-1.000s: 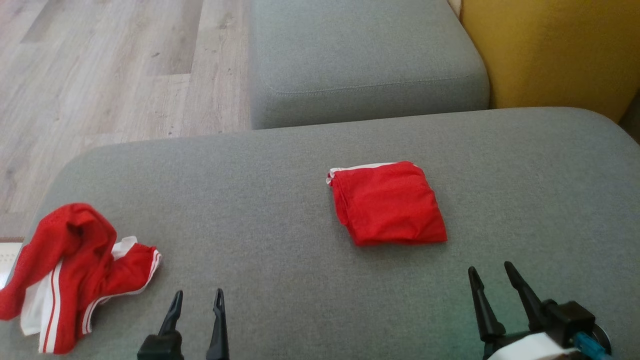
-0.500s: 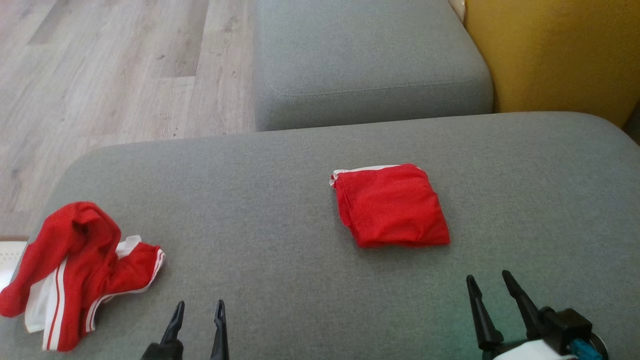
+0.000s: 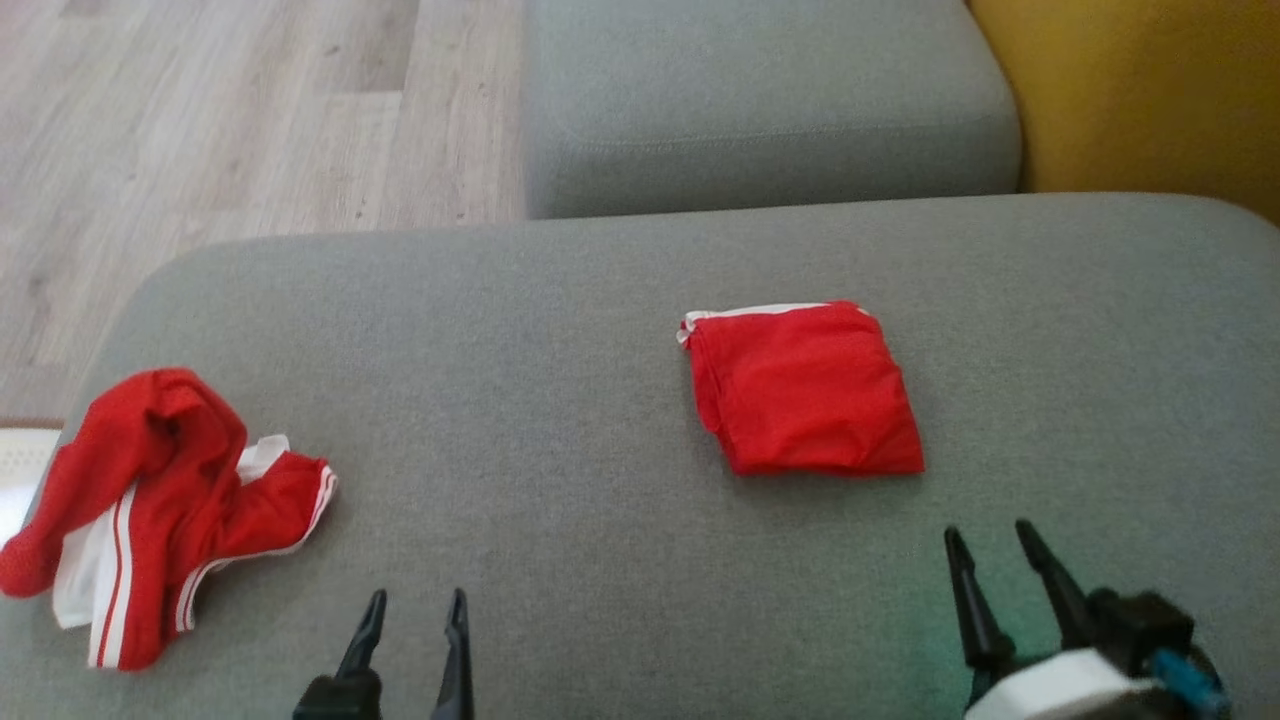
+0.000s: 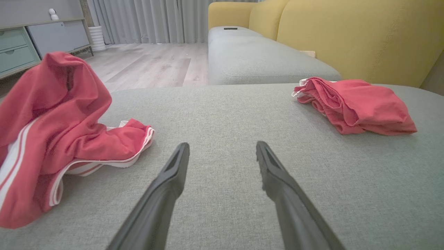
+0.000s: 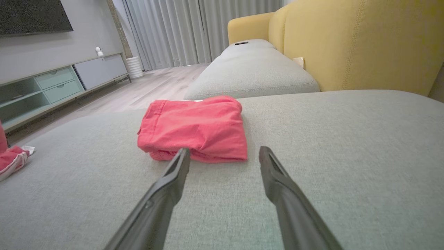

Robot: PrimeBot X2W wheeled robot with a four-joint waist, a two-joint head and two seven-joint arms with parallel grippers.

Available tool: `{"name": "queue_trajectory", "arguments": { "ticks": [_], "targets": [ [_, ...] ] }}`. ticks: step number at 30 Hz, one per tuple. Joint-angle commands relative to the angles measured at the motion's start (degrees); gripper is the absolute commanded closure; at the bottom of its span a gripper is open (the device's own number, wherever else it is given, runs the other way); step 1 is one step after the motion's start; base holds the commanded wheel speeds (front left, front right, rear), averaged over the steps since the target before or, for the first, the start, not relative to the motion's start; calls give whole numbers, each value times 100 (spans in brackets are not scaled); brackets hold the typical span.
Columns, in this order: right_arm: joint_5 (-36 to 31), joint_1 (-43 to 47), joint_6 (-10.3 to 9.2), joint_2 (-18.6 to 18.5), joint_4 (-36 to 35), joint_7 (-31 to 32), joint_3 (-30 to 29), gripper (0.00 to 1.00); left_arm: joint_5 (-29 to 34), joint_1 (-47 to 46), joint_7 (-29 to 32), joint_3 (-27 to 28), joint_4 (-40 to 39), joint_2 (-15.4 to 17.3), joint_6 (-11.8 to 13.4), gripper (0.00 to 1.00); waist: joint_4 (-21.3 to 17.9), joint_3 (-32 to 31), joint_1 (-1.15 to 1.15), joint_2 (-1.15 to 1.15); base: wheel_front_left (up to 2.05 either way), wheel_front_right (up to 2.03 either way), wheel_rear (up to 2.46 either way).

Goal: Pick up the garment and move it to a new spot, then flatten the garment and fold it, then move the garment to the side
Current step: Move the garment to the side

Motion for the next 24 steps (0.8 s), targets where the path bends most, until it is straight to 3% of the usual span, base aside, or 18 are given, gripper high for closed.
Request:
{"name": "queue_trajectory", "arguments": {
  "ticks": [1,8,18,24],
  "targets": [
    [65,-482,43,-138,-133,-78,88,0,48,-403,-46,122,-198,-49,-34,0,47,66,0,0,0,0,0],
    [684,-1601,43,-383,733,127,151,0,22,-636,-46,-47,-287,-49,-9,0,173,312,0,0,0,0,0],
    [2442,-3002,43,-1011,1823,1561,755,0,5,-924,-46,-320,-351,-49,-30,0,535,773,0,0,0,0,0],
    [3062,-3527,43,-1373,2332,1935,1047,0,-50,-1177,-46,-485,-352,-49,-12,0,727,1112,0,0,0,0,0]
  ]
}}
